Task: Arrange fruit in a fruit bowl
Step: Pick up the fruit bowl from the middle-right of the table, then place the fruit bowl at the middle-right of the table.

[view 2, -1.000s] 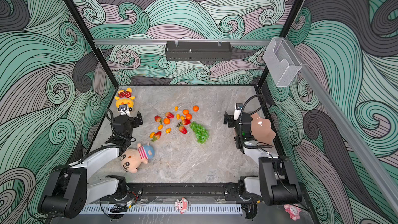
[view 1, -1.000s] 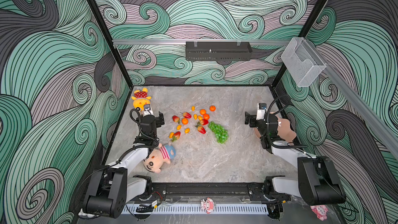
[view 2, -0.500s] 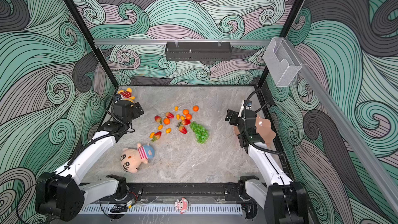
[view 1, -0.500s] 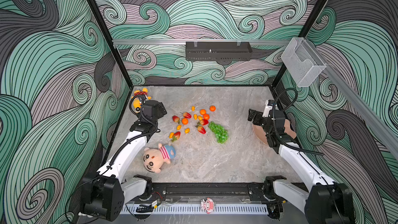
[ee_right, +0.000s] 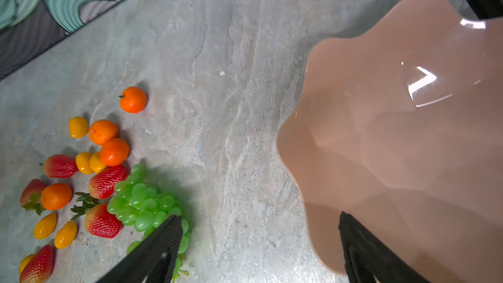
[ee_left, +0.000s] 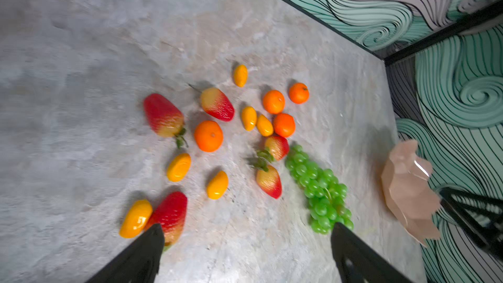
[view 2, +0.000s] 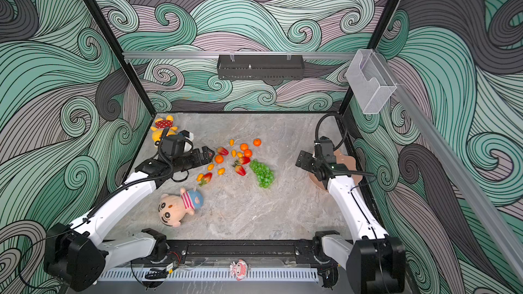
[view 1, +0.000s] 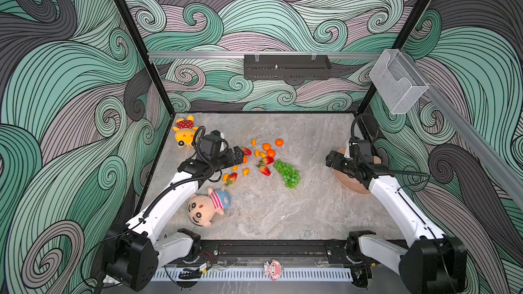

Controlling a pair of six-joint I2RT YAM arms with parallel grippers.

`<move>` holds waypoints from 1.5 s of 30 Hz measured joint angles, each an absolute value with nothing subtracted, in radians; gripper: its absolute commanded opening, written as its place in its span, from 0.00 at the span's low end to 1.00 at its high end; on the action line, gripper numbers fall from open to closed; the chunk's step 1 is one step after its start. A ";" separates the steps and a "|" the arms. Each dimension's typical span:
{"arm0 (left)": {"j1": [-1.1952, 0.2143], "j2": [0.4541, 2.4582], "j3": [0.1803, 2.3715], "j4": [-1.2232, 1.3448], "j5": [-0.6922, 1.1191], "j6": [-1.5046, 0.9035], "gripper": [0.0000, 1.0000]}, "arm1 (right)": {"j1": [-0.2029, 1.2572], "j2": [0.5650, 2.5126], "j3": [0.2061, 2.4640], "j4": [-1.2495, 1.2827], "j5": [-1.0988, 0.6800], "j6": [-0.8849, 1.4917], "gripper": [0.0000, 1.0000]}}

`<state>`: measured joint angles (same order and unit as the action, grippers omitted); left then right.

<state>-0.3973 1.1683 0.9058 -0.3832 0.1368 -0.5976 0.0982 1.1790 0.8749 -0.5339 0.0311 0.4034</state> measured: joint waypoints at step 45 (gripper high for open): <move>-0.493 1.215 0.925 -0.254 0.268 -0.747 0.99 | 0.237 1.835 1.234 -0.762 0.487 0.268 0.03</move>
<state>-0.4931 1.2152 0.9253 -0.2539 0.2680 -0.7471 0.2371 1.8351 1.2339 -0.7620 0.4873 0.2684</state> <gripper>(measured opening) 0.986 0.064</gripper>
